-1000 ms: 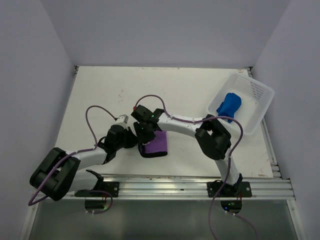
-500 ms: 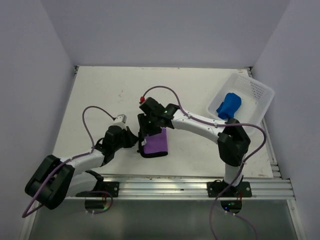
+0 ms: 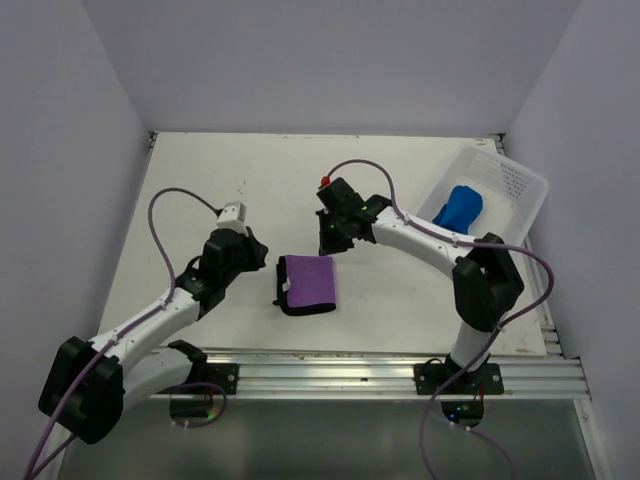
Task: Roll the towels
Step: Fold the towel
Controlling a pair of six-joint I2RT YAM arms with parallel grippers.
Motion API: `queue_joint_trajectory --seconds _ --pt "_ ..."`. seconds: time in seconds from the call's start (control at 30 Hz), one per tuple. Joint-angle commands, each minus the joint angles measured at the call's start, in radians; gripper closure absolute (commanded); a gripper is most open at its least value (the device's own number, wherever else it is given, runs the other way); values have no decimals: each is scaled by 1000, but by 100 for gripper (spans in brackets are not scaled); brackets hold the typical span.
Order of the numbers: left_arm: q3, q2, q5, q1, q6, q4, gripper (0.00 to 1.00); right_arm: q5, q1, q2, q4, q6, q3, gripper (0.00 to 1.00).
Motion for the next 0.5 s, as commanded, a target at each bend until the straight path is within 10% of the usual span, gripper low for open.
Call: queue_joint_trajectory --seconds 0.0,0.47 --pt "99 -21 -42 10 59 -53 100 33 -3 32 24 -35 4 99" --pt "126 134 223 -22 -19 169 100 18 -5 186 134 -44 -63 100"
